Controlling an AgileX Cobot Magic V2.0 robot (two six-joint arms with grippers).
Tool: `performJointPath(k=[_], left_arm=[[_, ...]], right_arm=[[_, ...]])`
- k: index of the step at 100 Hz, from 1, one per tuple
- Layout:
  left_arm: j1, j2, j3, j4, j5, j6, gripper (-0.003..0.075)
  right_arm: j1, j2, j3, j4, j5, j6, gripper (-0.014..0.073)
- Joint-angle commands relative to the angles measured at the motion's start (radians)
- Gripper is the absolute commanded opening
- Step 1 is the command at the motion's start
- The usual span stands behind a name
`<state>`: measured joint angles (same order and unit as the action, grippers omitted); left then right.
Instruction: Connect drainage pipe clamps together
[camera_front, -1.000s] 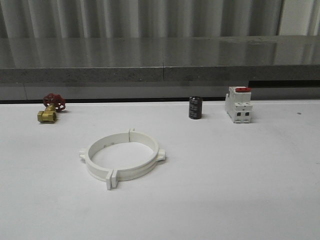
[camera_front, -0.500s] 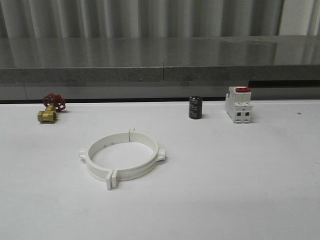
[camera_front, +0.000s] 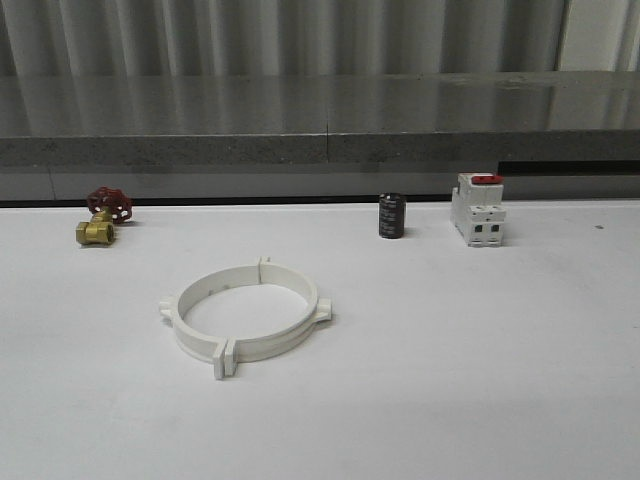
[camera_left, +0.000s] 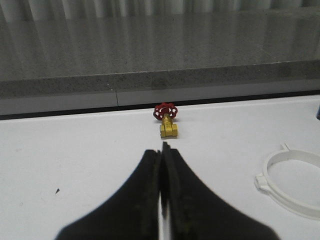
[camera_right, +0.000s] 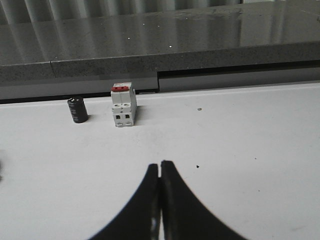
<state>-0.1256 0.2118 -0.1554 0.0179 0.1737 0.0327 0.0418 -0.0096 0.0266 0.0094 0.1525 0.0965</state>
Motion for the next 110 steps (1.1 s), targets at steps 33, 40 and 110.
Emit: performJointPath(k=[33, 40, 110], left_arm=[[0.001, -0.238, 0.201, 0.062, -0.092, -0.112, -0.0021], [0.001, -0.240, 0.201, 0.062, -0.091, -0.112, -0.0021], [0.001, -0.240, 0.201, 0.062, -0.091, -0.112, -0.0021]], right_arm=[[-0.006, -0.015, -0.016, 0.000, -0.087, -0.012, -0.0068], [-0.006, -0.015, -0.016, 0.000, -0.087, -0.012, -0.0068], [-0.006, -0.015, -0.016, 0.000, -0.087, -0.012, -0.0068]])
